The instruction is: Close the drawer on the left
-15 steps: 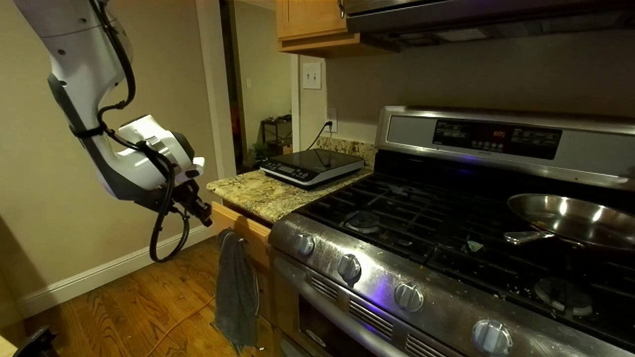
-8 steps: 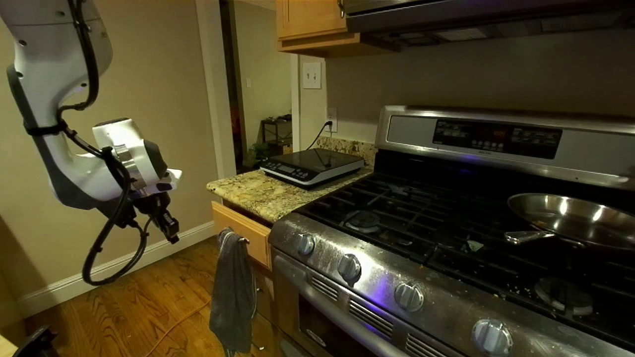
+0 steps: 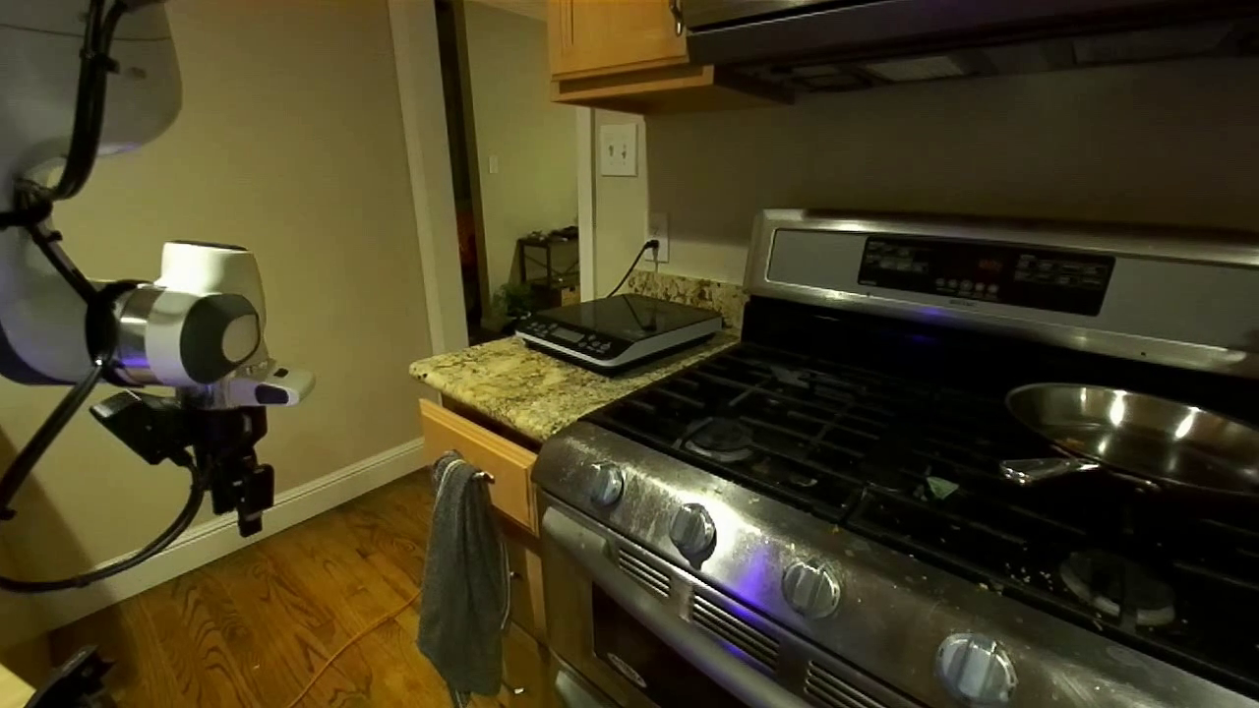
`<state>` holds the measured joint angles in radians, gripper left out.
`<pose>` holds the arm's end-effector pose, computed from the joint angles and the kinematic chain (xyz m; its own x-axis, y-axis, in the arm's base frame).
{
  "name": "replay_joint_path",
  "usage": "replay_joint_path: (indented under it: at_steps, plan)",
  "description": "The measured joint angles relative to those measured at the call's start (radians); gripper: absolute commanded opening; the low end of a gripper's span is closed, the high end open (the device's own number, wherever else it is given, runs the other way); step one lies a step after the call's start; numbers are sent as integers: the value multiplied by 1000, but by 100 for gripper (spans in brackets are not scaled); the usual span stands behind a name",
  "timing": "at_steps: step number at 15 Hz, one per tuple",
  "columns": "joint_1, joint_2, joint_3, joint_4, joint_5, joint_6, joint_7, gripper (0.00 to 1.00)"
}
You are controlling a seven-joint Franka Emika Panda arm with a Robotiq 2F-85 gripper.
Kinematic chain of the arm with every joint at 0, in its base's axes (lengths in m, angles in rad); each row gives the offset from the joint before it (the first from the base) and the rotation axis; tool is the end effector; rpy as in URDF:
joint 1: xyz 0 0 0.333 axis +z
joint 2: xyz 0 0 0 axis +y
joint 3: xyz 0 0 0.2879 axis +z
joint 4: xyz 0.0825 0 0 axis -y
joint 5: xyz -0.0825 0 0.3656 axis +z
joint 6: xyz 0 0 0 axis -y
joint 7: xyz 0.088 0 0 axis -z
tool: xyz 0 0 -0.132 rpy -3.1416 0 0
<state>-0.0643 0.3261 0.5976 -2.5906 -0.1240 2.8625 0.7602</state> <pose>0.3497 0.2441 0.1315 0.9881 -0.1267 -0.0866 -0.1365 -0.9836 -0.1183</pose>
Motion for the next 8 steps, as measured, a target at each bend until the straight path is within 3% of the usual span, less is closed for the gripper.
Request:
replay_joint_path:
  at_steps: [3, 4, 6, 8]
  plan:
    - [-161, -55, 161, 31, 140, -191, -144, 100]
    - [-166, -85, 163, 42, 210, -240, -203, 100]
    - [-114, -160, 105, 64, 335, -328, -316, 100]
    - [-53, -230, 39, 74, 387, -386, -363, 100]
